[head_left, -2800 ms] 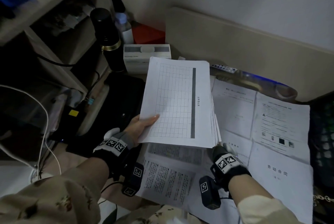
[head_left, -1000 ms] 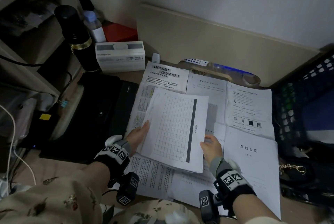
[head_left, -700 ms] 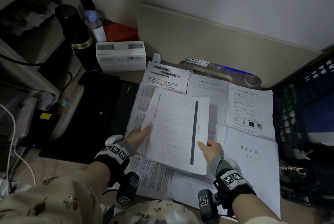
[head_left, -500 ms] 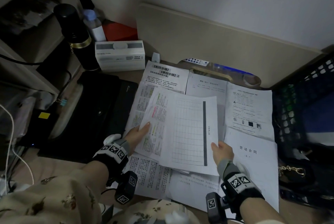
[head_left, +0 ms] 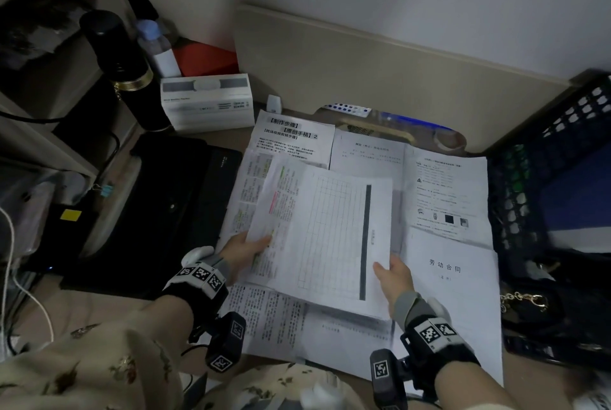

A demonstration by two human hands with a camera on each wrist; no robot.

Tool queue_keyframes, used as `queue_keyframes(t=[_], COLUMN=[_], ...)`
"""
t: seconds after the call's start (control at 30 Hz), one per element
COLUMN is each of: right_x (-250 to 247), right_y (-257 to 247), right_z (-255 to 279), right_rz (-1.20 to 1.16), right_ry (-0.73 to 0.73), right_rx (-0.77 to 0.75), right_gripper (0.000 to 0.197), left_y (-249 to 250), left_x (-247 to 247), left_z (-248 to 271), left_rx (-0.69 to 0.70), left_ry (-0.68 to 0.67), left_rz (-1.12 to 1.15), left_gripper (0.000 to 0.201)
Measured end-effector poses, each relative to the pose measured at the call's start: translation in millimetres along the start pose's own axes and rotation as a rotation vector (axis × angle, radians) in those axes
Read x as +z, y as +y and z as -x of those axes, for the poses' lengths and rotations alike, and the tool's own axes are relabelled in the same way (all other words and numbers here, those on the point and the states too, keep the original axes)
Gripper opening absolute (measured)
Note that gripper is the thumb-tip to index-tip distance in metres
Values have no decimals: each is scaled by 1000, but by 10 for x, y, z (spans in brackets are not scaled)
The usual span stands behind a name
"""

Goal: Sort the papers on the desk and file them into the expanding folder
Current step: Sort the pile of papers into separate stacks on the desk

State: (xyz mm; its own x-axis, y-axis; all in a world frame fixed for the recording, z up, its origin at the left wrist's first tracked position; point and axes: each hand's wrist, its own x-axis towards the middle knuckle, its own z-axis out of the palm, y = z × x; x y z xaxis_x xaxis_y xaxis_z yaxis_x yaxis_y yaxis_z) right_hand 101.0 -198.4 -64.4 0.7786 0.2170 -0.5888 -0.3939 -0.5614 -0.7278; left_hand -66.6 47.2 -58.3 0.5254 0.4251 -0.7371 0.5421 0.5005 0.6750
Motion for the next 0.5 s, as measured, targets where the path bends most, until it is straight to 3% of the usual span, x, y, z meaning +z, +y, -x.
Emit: queue_keyframes(t=[0.1, 0.23, 0.33, 0.5], right_x=[-132, -545, -884, -1216], right_y=[-28, 17, 140, 280], right_z=[-28, -94, -116, 26], right_rz=[-8, -51, -62, -94], right_ry=[116, 303, 443, 528], right_rx=[-5, 23, 1, -9], right_gripper=[36, 53, 40, 34], left_y=[4, 39, 108, 172], left_x=[3, -49, -55, -61], left_z=[34, 58, 114, 226], left_rx=[19, 19, 47, 69], left_ry=[-2, -45, -55, -79], left_rz=[52, 168, 220, 273], left_gripper=[24, 32, 15, 14])
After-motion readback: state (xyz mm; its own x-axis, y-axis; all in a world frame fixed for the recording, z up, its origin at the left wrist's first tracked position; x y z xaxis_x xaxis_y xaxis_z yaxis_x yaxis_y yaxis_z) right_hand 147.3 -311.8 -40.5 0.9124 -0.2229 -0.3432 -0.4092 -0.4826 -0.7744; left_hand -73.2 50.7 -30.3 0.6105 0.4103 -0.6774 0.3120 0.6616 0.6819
